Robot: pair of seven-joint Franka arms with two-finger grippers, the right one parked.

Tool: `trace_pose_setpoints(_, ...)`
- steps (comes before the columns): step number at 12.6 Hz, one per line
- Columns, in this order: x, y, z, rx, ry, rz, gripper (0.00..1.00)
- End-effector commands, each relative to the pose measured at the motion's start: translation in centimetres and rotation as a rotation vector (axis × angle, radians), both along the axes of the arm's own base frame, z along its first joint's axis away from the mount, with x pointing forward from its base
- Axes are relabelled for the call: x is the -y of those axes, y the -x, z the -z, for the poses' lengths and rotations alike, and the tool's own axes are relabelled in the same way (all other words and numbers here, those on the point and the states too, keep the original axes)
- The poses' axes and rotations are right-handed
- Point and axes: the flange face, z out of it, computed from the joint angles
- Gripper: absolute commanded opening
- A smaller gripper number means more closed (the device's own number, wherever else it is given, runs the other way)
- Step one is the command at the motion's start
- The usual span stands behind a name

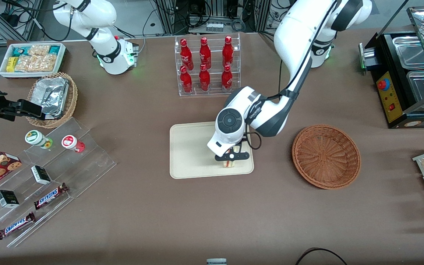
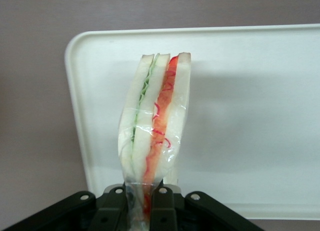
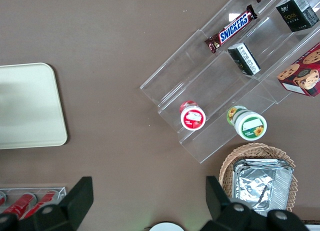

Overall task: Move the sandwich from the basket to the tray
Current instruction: 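Lower the held sandwich onto the cream tray and open the left gripper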

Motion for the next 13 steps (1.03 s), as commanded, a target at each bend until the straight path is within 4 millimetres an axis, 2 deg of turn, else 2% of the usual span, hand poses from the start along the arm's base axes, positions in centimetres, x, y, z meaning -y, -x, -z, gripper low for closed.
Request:
trace_pose_setpoints(1, 1.3, 0.0, -0.1, -0.017, 0.038, -0.032, 0.0)
trace_pose_setpoints(6, 2.4, 1.8, 0.8, -0.054, 0.023, -0.056, 0.0)
trace_pose_setpoints(7, 3.4, 3.0, 1.1, -0.054, 0.013, -0.041, 0.0)
trace_pose_setpoints(8, 3.8, 3.5, 1.2, -0.053, 0.009, -0.035, 0.0)
trace_pose_setpoints(13, 3.4, 4.0, 2.3, -0.05, -0.024, -0.029, 0.0)
